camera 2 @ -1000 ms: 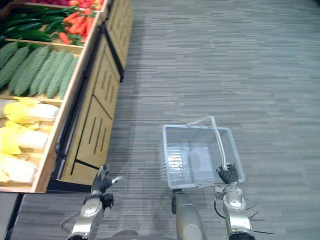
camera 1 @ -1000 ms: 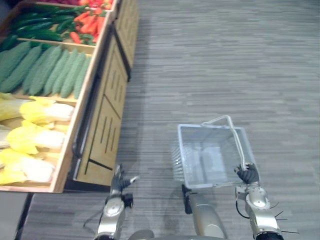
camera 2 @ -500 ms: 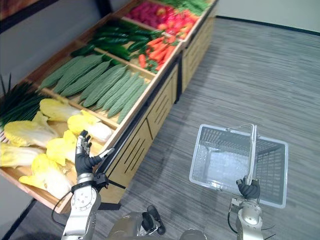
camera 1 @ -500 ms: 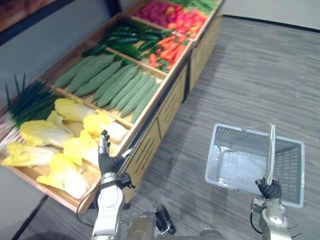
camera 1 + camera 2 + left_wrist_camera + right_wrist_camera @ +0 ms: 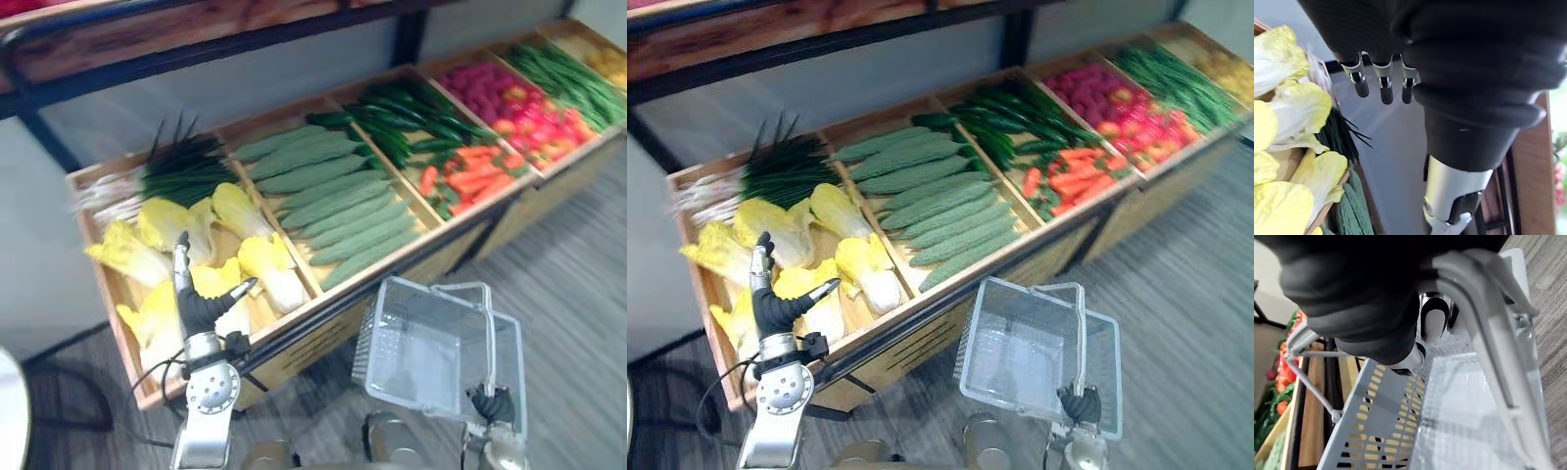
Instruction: Pick vegetable in the basket
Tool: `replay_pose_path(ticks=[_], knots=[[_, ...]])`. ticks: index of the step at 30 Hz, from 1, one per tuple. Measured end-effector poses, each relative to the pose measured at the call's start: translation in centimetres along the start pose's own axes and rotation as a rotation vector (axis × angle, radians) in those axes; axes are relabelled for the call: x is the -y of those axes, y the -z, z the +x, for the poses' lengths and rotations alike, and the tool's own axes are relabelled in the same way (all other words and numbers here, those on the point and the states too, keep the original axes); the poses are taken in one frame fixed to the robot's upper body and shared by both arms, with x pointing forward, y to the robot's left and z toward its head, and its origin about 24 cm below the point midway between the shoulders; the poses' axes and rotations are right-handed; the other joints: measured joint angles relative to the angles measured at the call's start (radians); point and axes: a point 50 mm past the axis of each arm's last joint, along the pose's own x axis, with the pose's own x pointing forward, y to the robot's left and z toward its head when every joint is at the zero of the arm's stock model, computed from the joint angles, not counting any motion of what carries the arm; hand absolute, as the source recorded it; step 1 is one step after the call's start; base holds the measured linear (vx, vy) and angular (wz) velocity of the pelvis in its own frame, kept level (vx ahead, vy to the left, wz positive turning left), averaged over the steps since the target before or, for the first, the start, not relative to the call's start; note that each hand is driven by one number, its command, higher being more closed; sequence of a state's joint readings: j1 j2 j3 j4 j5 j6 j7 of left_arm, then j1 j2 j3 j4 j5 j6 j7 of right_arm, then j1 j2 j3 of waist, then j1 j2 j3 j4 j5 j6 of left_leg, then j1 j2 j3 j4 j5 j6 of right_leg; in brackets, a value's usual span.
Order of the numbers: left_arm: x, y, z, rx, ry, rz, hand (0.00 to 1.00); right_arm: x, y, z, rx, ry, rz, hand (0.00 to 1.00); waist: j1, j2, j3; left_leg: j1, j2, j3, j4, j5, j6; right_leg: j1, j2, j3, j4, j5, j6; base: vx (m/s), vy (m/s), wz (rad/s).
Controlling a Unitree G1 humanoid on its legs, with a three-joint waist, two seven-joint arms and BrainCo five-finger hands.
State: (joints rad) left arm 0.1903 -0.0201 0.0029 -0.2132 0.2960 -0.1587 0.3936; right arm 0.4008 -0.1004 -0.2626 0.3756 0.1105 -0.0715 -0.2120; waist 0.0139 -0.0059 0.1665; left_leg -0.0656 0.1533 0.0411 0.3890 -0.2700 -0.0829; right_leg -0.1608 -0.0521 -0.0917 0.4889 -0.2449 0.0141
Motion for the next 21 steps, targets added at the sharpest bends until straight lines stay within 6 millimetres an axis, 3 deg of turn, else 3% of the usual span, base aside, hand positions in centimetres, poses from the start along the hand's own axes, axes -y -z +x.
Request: replay_pose_path(ticks=[3,9,14,18,21], knots=[[0.0,1.4,0.6,-0.051,0.019,0.044,0.00,-0.2,0.3,-0.1,-0.014,0.000,0.024,1.00,-0.001,-0.012,-0.009,-0.006,0.010,0.050,-0.040,0.023,0.020,-0.001,-0.017,-0.022,-0.026,0.017,0.002,-0.10,-0.014,0.29],[-0.1,4.5,1.9,-0.159,0.048,0.161,0.00,-0.6,1.1,-0.2,-0.049,-0.046,0.021,1.00,-0.006,-0.027,-0.033,0.010,0.002,0.103,-0.170,0.116,-0.009,-0.017,-0.023,-0.013,-0.088,0.057,0.023,-0.03,0.015,0.02],[-0.5,6.1,3.8,-0.196,0.059,0.282,0.00,-1.2,1.3,0.0,-0.063,-0.068,0.012,1.00,-0.031,-0.037,-0.036,0.010,-0.004,0.126,-0.239,0.167,-0.036,-0.049,-0.013,0.002,-0.102,0.077,0.010,0.04,-0.004,-0.09],[0.0,6.3,5.3,-0.196,0.073,0.310,0.00,-1.5,1.1,0.0,-0.057,-0.094,0.008,1.00,-0.038,-0.043,-0.032,-0.008,-0.002,0.141,-0.240,0.170,-0.040,-0.088,-0.004,0.022,-0.090,0.077,0.009,0.05,-0.024,-0.17],[0.3,5.6,7.5,-0.155,0.079,0.347,0.00,-2.4,0.3,0.4,-0.026,-0.120,0.013,1.00,-0.055,-0.065,-0.006,-0.031,0.004,0.154,-0.228,0.170,-0.040,-0.115,0.002,0.033,-0.084,0.081,0.003,-0.02,-0.024,-0.12]])
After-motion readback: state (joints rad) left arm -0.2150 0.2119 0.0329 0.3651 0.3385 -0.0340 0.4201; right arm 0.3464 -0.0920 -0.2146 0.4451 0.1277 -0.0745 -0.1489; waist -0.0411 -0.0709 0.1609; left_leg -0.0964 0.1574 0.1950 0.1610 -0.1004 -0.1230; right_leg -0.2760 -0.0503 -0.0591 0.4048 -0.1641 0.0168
